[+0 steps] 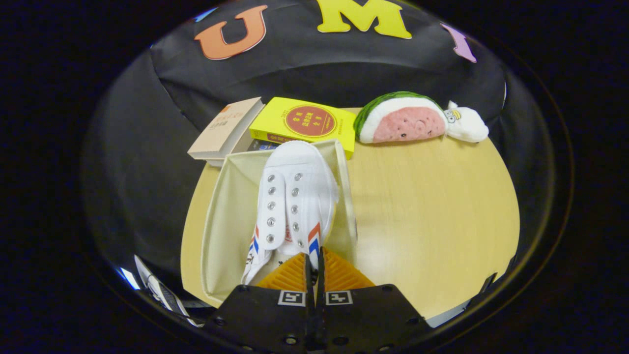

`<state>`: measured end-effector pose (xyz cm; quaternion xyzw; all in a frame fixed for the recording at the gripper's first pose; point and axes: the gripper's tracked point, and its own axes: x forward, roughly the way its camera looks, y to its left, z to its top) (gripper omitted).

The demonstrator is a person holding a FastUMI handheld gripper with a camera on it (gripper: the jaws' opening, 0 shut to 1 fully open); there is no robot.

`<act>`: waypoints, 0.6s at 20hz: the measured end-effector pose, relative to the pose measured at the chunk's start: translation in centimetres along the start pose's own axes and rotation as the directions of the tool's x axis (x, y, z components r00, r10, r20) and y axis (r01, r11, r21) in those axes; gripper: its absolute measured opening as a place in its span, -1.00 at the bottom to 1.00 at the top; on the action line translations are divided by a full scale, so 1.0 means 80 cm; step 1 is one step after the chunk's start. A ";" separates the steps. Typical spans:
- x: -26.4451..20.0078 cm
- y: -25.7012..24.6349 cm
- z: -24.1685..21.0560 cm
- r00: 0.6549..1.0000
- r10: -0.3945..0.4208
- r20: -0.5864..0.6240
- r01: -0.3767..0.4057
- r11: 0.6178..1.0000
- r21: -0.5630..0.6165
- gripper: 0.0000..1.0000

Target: Open the storage box then place both shoes into the box .Put the left shoe in first, then the right shoe, with the right side of both shoes facing outward in a uniform manner.

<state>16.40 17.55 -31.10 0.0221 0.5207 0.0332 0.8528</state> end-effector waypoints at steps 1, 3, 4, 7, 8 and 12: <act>0.005 -0.004 0.002 0.999 -0.029 0.019 0.030 0.999 -0.025 -1.00; 0.013 -0.007 0.006 0.996 -0.080 0.034 0.082 0.995 -0.061 -1.00; 0.012 -0.006 0.003 0.995 -0.089 0.035 0.091 0.994 -0.054 -1.00; 0.018 -0.002 -0.003 0.997 -0.074 0.022 0.074 0.997 -0.028 -0.99; 0.017 0.000 -0.004 0.998 -0.065 0.025 0.065 0.998 -0.026 -0.99; 0.002 0.007 0.004 0.994 -0.061 0.091 0.066 0.996 -0.058 -0.27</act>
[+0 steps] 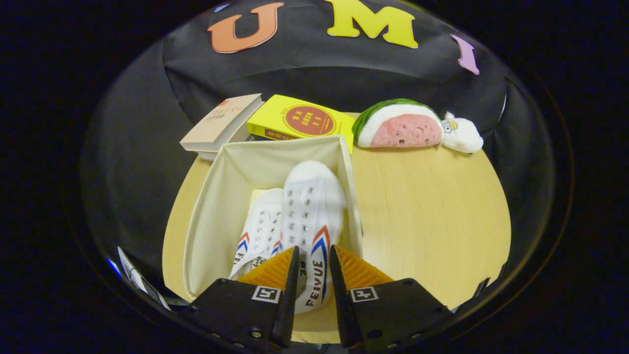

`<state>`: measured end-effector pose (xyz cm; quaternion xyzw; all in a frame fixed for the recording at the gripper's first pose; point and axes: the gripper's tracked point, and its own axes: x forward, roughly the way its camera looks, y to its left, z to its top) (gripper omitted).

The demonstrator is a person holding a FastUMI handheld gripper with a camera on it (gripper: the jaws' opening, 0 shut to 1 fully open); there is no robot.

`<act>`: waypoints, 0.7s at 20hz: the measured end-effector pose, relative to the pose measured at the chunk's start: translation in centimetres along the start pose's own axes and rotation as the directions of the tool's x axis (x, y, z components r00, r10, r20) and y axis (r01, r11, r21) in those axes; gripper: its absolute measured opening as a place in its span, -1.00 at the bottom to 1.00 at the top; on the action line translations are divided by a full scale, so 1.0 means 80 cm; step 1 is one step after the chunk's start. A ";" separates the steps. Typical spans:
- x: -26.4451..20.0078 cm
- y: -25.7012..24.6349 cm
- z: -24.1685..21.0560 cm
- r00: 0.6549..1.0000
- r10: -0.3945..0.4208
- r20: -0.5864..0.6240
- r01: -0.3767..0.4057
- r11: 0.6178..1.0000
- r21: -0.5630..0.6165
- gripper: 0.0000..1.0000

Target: Open the storage box then place both shoes into the box .Put the left shoe in first, then the right shoe, with the right side of both shoes facing outward in a uniform manner.

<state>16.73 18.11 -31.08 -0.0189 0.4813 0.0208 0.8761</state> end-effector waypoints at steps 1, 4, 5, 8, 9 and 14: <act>-0.005 0.002 0.005 1.000 -0.006 0.025 0.007 1.000 -0.017 -0.13; -0.030 0.004 0.003 0.998 -0.003 0.061 0.006 0.998 -0.058 0.71; -0.037 0.002 0.001 0.997 -0.007 0.075 0.011 0.998 -0.060 0.92; -0.066 -0.008 -0.001 0.993 -0.006 0.118 0.011 0.999 -0.043 0.92; -0.075 -0.014 0.000 0.991 -0.008 0.132 0.012 0.999 -0.034 0.93; -0.129 -0.048 0.010 0.973 -0.006 0.230 0.011 1.000 -0.022 0.93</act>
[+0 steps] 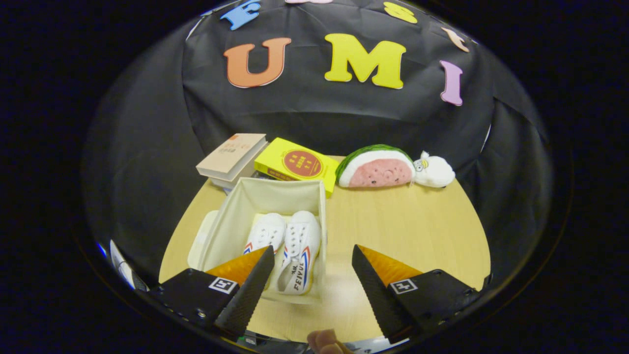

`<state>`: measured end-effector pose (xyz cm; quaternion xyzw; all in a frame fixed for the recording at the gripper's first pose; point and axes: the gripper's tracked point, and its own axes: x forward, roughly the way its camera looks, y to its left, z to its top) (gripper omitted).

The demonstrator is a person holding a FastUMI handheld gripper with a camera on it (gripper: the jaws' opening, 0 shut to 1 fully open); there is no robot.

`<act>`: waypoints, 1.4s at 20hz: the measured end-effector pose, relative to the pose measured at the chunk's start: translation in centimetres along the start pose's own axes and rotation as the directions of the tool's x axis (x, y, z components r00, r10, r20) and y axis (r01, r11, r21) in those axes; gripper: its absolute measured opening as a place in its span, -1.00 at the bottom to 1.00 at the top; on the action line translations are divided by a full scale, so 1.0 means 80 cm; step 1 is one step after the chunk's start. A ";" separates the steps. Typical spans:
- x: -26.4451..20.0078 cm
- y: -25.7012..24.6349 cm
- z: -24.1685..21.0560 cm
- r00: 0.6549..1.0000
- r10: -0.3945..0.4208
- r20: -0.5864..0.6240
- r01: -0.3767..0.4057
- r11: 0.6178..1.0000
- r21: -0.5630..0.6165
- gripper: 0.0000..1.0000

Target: Open the storage box then place both shoes into the box .Put the left shoe in first, then the right shoe, with the right side of both shoes facing outward in a uniform manner.

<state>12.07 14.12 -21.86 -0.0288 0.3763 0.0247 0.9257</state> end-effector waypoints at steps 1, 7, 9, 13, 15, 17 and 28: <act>-0.013 -0.008 0.005 1.000 -0.002 0.026 0.001 1.000 0.005 0.93; -0.091 -0.053 0.072 0.960 -0.026 0.278 0.020 0.999 0.025 0.93; -0.116 -0.063 0.093 0.939 -0.039 0.343 0.037 0.999 0.013 0.92; -0.161 -0.073 0.120 0.906 -0.046 0.422 0.045 0.999 0.014 0.93; -0.182 -0.078 0.130 0.893 -0.049 0.447 0.045 0.999 0.020 0.93; -0.201 -0.076 0.142 0.878 -0.044 0.476 0.037 0.999 0.023 0.92; -0.249 -0.073 0.190 0.830 -0.047 0.555 0.039 0.999 0.026 0.92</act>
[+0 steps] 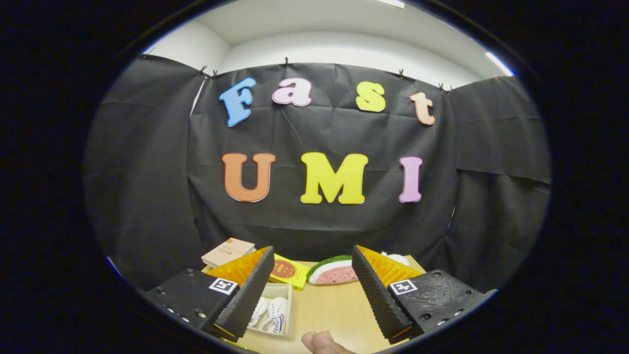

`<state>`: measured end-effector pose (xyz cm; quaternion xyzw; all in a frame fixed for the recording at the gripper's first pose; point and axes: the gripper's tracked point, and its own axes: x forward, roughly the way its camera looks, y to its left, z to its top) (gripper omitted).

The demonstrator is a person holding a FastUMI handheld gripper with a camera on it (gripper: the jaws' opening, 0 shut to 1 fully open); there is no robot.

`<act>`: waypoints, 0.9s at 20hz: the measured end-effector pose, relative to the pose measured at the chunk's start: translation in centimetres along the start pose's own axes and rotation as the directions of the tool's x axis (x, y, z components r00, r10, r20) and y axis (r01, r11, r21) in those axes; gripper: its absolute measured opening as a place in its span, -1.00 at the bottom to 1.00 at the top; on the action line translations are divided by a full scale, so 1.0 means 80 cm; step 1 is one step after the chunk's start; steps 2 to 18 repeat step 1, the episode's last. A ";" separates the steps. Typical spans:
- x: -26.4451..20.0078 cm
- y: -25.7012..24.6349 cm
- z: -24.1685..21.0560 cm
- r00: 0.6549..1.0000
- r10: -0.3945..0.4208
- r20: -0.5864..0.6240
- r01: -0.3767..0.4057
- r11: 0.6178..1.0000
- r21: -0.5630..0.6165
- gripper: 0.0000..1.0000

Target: Open the storage box then place both shoes into the box .Put the left shoe in first, then the right shoe, with the right side of both shoes facing outward in a uniform manner.

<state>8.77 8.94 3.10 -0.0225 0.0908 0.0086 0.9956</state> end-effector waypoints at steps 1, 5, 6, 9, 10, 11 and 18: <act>0.002 0.000 0.004 1.000 0.001 0.007 -0.001 1.000 -0.003 0.92; 0.002 0.000 0.004 1.000 0.001 0.007 -0.001 1.000 -0.003 0.92; 0.002 0.000 0.004 1.000 0.001 0.007 -0.001 1.000 -0.003 0.92; 0.002 0.000 0.004 1.000 0.001 0.007 -0.001 1.000 -0.003 0.92; 0.002 0.000 0.004 1.000 0.001 0.007 -0.001 1.000 -0.003 0.92; 0.002 0.000 0.004 1.000 0.001 0.007 -0.001 1.000 -0.003 0.92; 0.002 0.000 0.004 1.000 0.001 0.007 -0.001 1.000 -0.003 0.92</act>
